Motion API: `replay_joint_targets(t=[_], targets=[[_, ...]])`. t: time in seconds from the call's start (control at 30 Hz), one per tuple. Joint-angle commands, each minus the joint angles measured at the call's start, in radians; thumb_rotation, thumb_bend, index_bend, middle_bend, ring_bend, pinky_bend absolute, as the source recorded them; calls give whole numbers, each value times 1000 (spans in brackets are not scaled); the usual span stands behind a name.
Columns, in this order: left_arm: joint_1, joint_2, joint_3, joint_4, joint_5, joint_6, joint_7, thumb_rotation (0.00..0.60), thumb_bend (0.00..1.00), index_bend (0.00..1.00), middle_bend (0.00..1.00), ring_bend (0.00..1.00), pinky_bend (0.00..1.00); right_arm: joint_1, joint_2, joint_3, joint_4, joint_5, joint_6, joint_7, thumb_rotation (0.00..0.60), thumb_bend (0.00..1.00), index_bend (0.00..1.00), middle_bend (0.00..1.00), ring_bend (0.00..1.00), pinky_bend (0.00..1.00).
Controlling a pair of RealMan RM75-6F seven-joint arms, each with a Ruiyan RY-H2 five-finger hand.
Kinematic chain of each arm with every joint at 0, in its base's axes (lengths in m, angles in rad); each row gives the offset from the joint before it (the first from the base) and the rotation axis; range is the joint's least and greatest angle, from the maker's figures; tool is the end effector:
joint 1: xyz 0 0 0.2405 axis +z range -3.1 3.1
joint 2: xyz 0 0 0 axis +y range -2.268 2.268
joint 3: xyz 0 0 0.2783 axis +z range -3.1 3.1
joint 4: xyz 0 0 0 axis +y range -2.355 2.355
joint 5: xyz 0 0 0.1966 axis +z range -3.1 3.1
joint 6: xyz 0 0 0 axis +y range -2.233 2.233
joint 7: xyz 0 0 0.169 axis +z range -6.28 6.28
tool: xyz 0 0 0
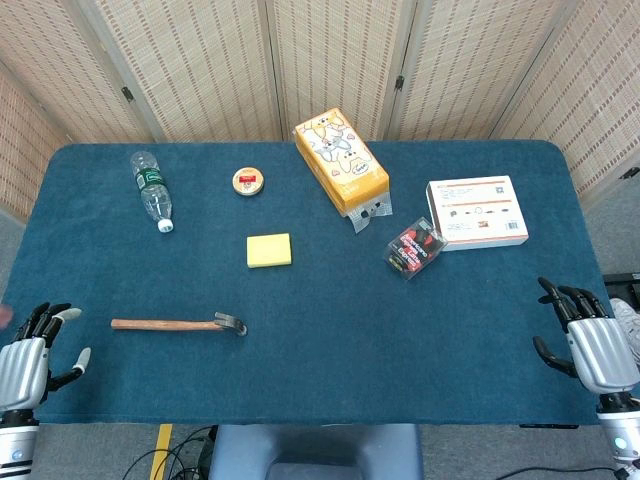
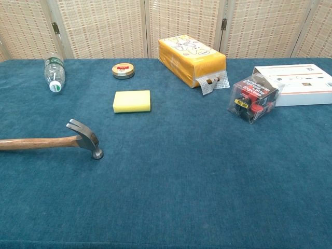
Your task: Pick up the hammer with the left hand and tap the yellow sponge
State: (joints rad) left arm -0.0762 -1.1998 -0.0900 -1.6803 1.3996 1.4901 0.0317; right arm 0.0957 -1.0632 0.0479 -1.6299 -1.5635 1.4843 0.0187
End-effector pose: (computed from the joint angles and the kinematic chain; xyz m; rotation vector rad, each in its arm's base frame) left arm -0.3207 0.2094 0.1604 -1.2399 -1.0159 -0.9628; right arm -0.3133 -0.2092 0.1933 1.4523 -0.8569 0.9320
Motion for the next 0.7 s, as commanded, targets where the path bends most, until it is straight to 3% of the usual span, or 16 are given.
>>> replay_joint_targets(t=[0.03, 0.4, 0.7], targets=[[-1, 0, -1, 0, -2, -1, 1, 600, 377, 287, 222, 121, 231, -1, -1, 0, 1, 1, 1, 0, 600, 260, 57, 320, 180, 191], [-25, 7, -11, 6, 22, -13, 2, 600, 376, 288, 222, 121, 231, -10, 1, 3, 4, -3, 25, 8, 600, 260, 57, 320, 180, 191], [-125, 37, -4, -10, 77, -145, 37, 600, 376, 269, 222, 122, 231, -9, 8, 4, 7, -18, 34, 18, 600, 260, 57, 320, 180, 191]])
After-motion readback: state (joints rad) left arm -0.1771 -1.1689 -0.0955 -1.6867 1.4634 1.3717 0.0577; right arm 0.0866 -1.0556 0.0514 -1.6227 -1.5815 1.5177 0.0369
